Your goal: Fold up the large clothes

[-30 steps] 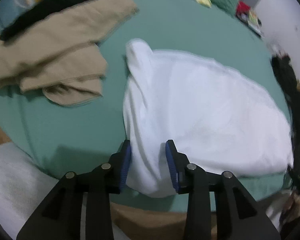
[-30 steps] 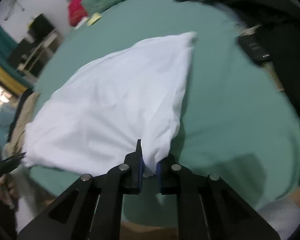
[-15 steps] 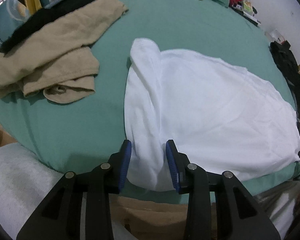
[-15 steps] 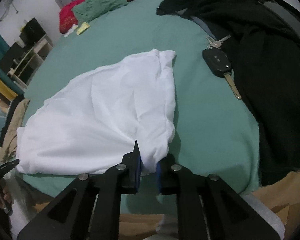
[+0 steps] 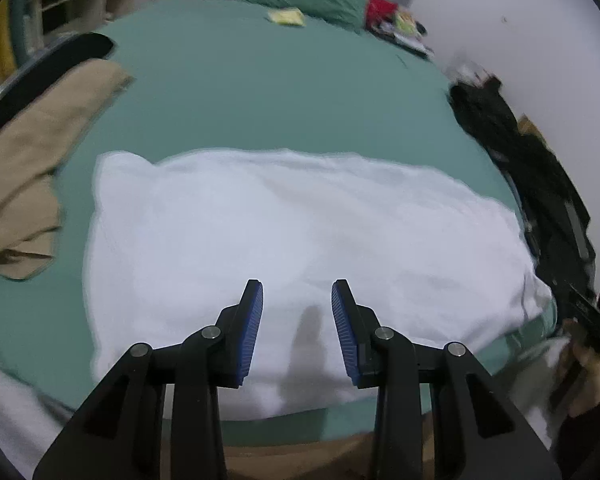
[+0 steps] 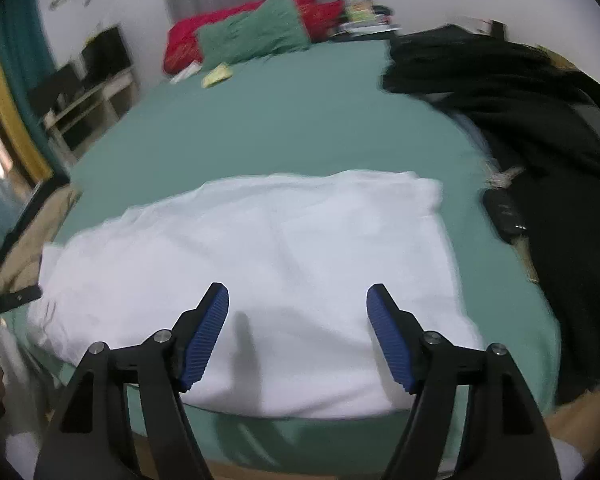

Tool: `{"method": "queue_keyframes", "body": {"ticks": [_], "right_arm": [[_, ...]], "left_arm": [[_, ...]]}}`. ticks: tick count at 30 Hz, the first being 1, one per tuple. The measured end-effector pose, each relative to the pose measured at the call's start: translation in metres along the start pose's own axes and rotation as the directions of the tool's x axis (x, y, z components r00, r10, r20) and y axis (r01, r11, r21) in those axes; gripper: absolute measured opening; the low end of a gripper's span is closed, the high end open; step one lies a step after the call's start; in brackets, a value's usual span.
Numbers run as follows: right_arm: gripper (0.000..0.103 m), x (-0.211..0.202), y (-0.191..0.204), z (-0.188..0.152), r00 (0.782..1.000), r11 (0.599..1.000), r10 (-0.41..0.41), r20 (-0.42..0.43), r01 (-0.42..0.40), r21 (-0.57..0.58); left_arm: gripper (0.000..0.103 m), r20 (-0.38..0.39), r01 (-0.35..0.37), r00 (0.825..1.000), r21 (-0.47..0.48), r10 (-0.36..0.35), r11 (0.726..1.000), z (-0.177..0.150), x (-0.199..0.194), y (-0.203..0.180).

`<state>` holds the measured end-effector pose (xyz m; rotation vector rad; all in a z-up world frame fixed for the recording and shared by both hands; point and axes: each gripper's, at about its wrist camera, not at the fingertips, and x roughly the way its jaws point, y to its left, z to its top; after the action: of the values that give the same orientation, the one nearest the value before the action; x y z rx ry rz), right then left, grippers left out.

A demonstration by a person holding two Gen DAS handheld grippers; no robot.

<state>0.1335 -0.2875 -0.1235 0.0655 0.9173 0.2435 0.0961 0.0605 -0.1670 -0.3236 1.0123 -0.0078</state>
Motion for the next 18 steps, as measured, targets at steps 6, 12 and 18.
{"method": "queue_keyframes", "body": {"ticks": [6, 12, 18], "right_arm": [[0.081, 0.035, 0.025, -0.014, 0.989, 0.986, -0.098, -0.110, 0.082, -0.142], [0.092, 0.018, -0.002, -0.026, 0.988, 0.995, -0.098, -0.115, 0.095, -0.030], [0.092, -0.023, -0.020, -0.045, 0.996, 0.988, 0.003, -0.087, 0.010, 0.152]], "left_arm": [[0.038, -0.057, -0.085, 0.994, 0.057, 0.088, 0.995, -0.032, 0.023, -0.005], [0.038, -0.066, -0.136, 0.988, 0.012, 0.137, 0.991, -0.036, 0.002, -0.003], [0.038, 0.038, -0.103, 0.994, 0.010, 0.102, 0.995, -0.028, -0.028, -0.017]]}}
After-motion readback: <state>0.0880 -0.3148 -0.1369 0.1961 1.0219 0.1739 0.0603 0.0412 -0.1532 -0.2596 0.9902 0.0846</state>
